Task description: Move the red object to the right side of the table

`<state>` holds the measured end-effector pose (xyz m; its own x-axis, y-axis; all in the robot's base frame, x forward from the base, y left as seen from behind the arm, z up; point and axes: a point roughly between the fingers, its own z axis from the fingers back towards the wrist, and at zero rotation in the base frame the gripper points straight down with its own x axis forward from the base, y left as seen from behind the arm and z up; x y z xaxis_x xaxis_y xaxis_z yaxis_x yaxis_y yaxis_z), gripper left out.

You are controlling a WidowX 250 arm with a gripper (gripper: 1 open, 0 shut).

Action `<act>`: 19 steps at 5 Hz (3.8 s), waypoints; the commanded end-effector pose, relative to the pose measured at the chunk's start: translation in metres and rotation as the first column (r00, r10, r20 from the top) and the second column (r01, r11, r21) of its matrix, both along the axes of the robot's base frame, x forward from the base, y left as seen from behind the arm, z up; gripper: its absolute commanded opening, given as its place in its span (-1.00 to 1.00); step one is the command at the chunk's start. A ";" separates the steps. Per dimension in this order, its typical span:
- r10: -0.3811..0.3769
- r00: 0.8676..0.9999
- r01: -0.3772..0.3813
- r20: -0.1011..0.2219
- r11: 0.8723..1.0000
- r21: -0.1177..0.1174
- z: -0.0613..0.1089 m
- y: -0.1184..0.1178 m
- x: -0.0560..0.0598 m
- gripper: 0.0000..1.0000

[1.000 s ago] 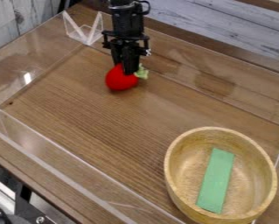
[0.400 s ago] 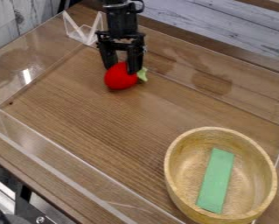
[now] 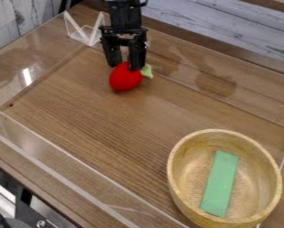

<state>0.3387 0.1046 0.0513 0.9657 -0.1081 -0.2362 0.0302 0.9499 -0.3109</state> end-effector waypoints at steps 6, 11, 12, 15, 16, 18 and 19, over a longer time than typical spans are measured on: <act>-0.225 0.954 0.204 0.200 0.971 0.123 0.088 -0.102 0.034 -1.00; -0.358 0.923 0.348 0.144 0.933 0.086 0.047 -0.224 0.033 -1.00; -0.375 0.919 0.366 0.121 0.926 0.087 0.035 -0.221 0.032 -1.00; -0.458 0.884 0.450 0.097 0.888 0.088 0.002 -0.224 0.035 -1.00; -0.429 0.897 0.421 0.105 0.903 0.092 0.001 -0.223 0.033 -1.00; -0.420 0.900 0.407 0.121 0.906 0.118 0.013 -0.232 0.030 -1.00; -0.391 0.911 0.376 0.128 0.918 0.129 0.026 -0.231 0.033 -1.00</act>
<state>0.3619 -0.1232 0.0388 0.8577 -0.4606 -0.2283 0.4200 0.8839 -0.2057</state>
